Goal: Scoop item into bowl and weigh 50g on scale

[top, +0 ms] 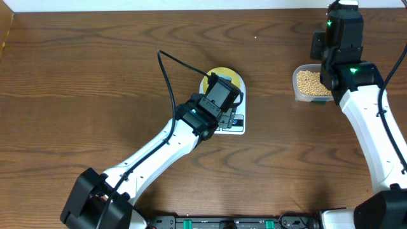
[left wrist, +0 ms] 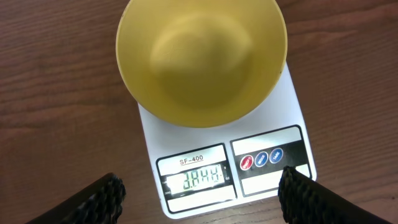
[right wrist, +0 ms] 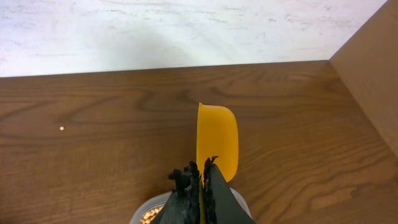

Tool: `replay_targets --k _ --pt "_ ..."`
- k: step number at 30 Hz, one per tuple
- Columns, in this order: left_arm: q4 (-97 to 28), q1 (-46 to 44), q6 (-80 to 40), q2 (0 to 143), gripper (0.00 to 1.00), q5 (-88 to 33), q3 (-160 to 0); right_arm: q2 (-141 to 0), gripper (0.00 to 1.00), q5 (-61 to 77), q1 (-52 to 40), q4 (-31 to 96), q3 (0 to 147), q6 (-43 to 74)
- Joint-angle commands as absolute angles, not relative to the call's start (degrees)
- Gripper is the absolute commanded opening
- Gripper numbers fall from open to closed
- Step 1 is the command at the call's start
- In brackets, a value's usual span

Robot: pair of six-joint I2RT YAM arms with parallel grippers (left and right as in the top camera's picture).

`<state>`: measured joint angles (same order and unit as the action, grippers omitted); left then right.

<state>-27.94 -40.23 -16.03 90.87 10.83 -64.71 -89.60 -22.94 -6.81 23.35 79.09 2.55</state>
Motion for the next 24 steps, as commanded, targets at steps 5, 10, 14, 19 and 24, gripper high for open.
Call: replay_targets --k 5,10,14,19,24 --pt "-27.99 -40.18 -15.07 90.76 0.81 11.14 -64.36 -89.27 0.01 -23.44 -6.42 23.40 79.85 3.14" --pt "-27.99 -40.18 -15.07 90.76 0.81 11.14 -64.36 -89.27 0.01 -23.42 -6.42 23.38 79.85 3.16" --pt "-27.99 -40.18 -15.07 90.76 0.81 11.14 -64.36 -89.27 0.01 -23.44 -6.42 23.40 79.85 3.14" --pt "-27.99 -40.18 -15.07 90.76 0.99 11.14 -64.36 -89.27 0.01 -23.44 -6.42 23.40 79.85 3.14" --pt "-28.95 -40.18 -15.00 90.74 0.99 10.87 -64.36 -89.27 0.01 -23.46 -6.39 23.38 79.85 3.14"
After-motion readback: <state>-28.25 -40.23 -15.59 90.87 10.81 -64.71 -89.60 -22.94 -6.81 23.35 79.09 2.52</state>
